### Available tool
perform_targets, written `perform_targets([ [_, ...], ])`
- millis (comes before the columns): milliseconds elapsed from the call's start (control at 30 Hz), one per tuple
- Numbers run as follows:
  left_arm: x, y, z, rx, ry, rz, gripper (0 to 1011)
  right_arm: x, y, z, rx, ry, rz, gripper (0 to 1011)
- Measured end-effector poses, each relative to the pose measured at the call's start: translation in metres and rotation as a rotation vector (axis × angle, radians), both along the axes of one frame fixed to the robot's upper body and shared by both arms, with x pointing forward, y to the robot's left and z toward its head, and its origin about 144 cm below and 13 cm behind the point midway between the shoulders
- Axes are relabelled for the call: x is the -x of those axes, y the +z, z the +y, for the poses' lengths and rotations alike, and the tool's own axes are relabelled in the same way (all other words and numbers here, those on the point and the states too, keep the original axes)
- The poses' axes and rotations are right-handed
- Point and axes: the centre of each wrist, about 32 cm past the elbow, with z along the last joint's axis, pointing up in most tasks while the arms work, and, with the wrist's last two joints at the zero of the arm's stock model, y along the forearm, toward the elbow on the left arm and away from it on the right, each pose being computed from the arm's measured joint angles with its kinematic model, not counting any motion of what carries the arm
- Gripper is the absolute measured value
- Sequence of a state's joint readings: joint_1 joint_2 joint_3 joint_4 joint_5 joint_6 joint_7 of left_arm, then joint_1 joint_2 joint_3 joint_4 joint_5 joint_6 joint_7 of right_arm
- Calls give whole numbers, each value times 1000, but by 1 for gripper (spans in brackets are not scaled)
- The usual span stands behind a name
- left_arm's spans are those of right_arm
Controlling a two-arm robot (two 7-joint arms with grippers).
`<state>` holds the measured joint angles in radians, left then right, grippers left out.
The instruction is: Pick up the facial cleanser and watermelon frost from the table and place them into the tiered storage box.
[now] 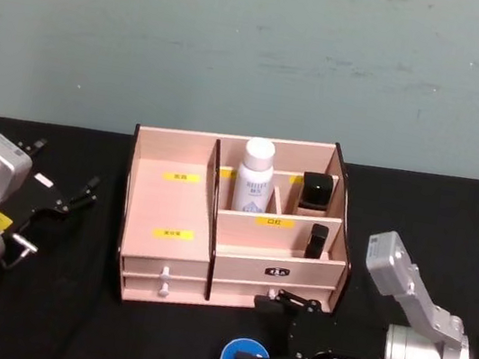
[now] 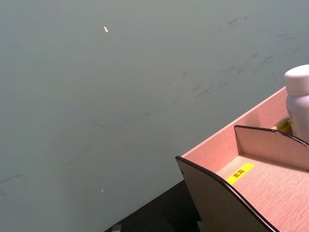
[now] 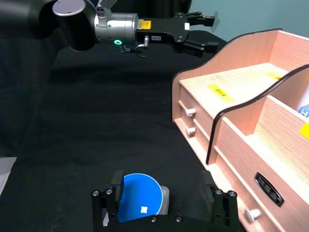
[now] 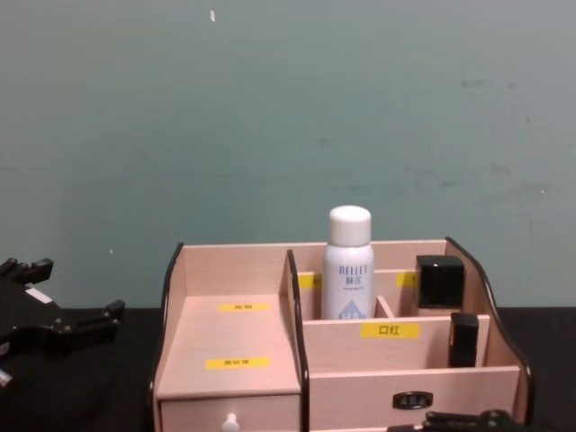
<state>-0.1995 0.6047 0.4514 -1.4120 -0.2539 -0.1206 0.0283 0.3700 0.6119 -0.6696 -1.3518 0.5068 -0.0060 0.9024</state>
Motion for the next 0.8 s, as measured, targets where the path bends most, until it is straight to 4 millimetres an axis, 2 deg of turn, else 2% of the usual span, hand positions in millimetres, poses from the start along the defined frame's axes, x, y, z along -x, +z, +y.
perform_targets([
  [300,0,0,0,0,0,0,1010,-6,5,7,24,16,23,1002],
  [800,0,0,0,0,0,0,1010,1,9,22,53,42,51,1002],
])
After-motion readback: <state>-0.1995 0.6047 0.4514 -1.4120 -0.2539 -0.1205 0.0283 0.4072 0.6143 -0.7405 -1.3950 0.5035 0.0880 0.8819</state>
